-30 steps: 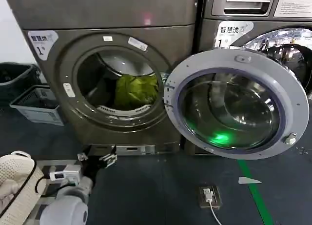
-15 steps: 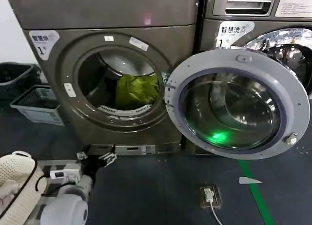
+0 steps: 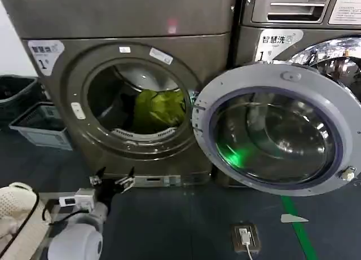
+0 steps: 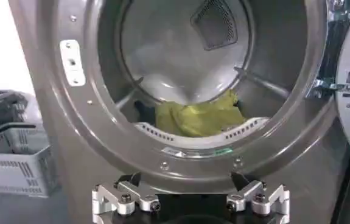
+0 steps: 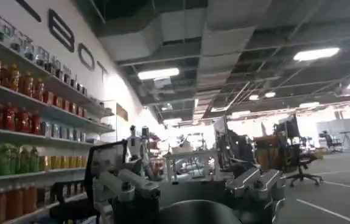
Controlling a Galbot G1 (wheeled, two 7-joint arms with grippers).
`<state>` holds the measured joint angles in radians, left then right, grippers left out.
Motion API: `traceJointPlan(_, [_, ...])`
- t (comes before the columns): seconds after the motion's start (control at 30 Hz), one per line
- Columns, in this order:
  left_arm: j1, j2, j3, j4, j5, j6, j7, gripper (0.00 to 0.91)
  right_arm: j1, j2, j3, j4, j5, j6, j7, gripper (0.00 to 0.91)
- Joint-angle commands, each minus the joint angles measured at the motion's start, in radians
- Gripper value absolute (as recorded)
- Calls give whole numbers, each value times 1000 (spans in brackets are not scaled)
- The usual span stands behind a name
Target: Grasp the clothes from the dryer.
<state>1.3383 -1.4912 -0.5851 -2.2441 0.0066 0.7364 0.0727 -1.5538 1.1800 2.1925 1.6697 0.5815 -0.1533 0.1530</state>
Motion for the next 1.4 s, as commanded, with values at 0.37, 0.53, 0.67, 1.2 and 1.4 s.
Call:
traceJointPlan(0.37, [-3,7,-2,4,1,49,3,907,5,3,-3,5,1,0,0,907])
traceJointPlan(0.53, [-4,2,2,11,11,49,1,907,7,2,-4,4,1,-1,-1,907])
traceJointPlan(0.67, [-5,3,2,9,10,49,2,907,6,2,-3,2,1,0,-1,907])
traceJointPlan(1.2, [-10,4,3,18,8,49,4,907,-27,1,35,-23,16,4,-2,907])
traceJointPlan(1.4, [-9,4,9,17,8,49,7,907,-33,13,36,-16,20,4,-2,907])
